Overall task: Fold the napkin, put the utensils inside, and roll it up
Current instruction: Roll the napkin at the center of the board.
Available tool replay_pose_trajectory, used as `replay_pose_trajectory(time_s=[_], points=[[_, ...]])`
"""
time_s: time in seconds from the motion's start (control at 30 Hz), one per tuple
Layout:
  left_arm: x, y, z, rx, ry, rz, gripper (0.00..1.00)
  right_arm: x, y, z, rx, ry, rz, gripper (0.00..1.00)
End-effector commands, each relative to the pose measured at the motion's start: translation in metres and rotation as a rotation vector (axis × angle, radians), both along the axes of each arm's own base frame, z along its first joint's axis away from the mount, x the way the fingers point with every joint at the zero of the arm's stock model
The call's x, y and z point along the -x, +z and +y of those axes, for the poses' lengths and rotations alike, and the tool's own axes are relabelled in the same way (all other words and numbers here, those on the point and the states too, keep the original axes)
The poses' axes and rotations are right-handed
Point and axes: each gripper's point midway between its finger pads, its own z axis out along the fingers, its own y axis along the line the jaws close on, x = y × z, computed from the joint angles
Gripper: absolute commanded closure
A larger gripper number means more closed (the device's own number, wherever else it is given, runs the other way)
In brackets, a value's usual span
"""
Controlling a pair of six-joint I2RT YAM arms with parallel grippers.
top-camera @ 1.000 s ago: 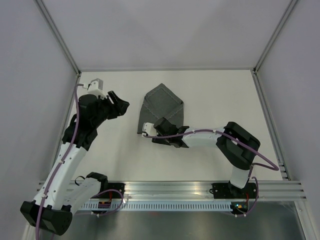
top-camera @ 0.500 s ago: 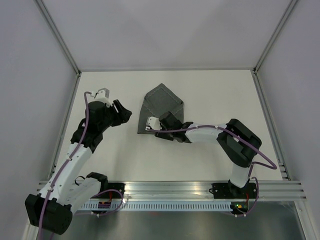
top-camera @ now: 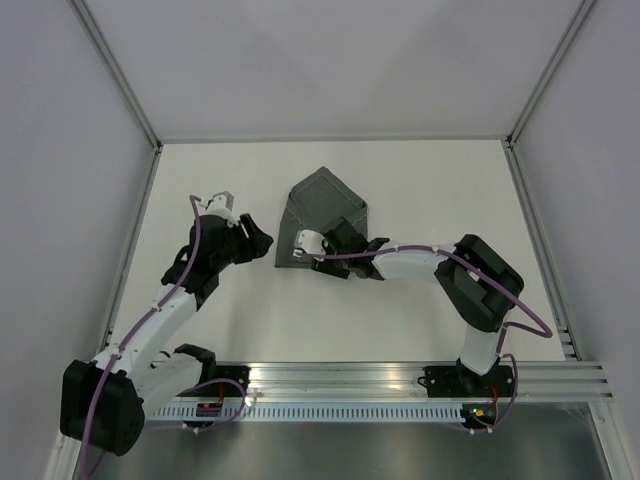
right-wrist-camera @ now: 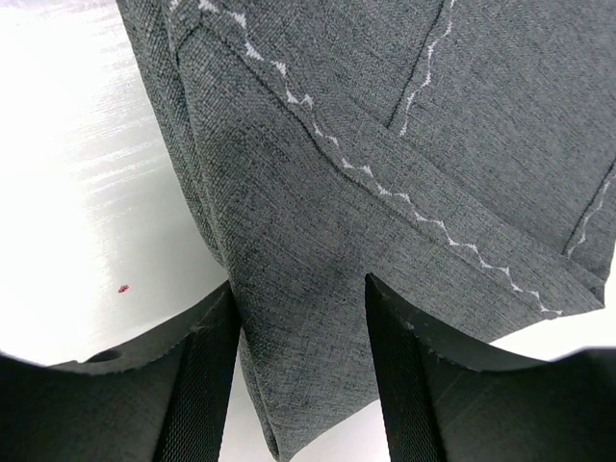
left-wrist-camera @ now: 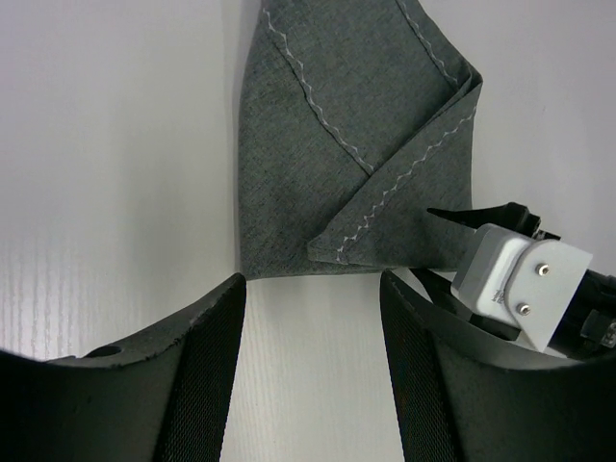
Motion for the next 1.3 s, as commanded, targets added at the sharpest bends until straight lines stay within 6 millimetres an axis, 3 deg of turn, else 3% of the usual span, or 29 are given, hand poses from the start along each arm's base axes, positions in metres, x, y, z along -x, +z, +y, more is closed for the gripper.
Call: replay_pose_trajectory(time_s=[0.0, 0.23, 0.43, 0.6, 1.03, 1.2, 1.27], points=[[-0.006, -0.003, -0.01, 0.053, 0.001, -0.046, 0.37, 0.016, -0.029, -0.014, 0.055, 0.004, 0.153, 0.4], [-0.009, -0.02, -0.017, 0.053, -0.014, -0.069, 0.37, 0.018, -0.031, -0.014, 0.039, 0.019, 0.218, 0.41], [-0.01, -0.024, -0.024, 0.026, -0.057, -0.102, 0.37, 0.027, -0.037, -0.016, 0.057, 0.041, 0.266, 0.46], [-0.009, -0.022, -0.031, -0.006, -0.096, -0.146, 0.37, 0.035, -0.041, -0.018, 0.077, 0.058, 0.315, 0.49], [-0.002, -0.021, -0.042, -0.043, -0.177, -0.247, 0.37, 0.052, -0.049, -0.023, 0.083, 0.076, 0.516, 0.68], [0.002, -0.021, -0.047, -0.069, -0.217, -0.301, 0.36, 0.047, -0.043, -0.028, 0.067, 0.06, 0.607, 0.69], [0.004, -0.019, -0.051, -0.084, -0.238, -0.33, 0.36, 0.054, -0.045, -0.032, 0.08, 0.069, 0.667, 0.69]])
